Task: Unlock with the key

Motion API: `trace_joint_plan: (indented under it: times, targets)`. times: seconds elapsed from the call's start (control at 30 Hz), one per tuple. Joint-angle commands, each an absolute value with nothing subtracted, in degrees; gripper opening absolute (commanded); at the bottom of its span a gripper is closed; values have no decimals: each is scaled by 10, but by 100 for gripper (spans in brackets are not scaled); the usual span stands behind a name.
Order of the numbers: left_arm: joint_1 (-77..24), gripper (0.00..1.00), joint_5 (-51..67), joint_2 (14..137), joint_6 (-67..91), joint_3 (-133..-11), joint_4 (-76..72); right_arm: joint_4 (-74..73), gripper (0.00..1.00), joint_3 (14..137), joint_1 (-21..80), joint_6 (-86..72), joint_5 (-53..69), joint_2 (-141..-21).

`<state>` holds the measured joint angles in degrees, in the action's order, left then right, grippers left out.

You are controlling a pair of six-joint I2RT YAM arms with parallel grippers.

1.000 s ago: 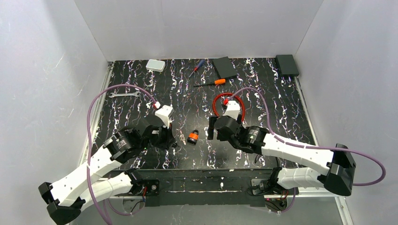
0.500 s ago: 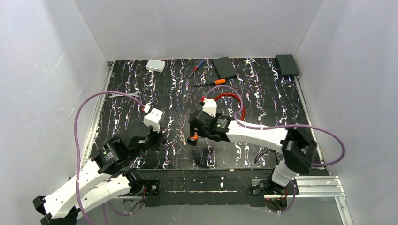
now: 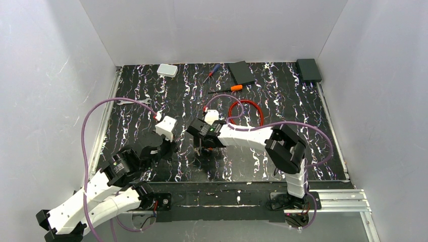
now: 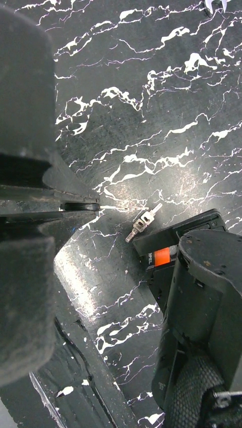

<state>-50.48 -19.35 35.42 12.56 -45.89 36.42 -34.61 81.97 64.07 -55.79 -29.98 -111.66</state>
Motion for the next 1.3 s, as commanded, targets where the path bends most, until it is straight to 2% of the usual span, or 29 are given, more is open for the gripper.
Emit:
trace_joint_plan:
  times: [0.0,0.3,0.57,0.63,0.9,1.0,1.1,1.27]
  targets:
    - [-507,0,-214,352,119,-457,359,-368,98,840,635,-574,-312,-1127]
    - [-507,0,-219,354,118,-457,359,-349,90,816,635,-581,-281,-1139]
    - [-507,0,-221,360,117,-456,360,-299,76,778,635,-579,-244,-1130]
    - [-508,0,-222,362,117,-456,360,-289,69,773,635,-576,-237,-1129]
    - [-507,0,-219,357,118,-455,360,-250,31,738,635,-574,-242,-1073]
    - [-507,0,-209,352,117,-454,359,-219,25,707,635,-573,-251,-1020]
    - [-508,0,-201,345,117,-454,357,-172,14,663,635,-574,-264,-951]
    - [-508,0,-157,324,127,-455,348,-60,6,576,634,-579,-285,-819]
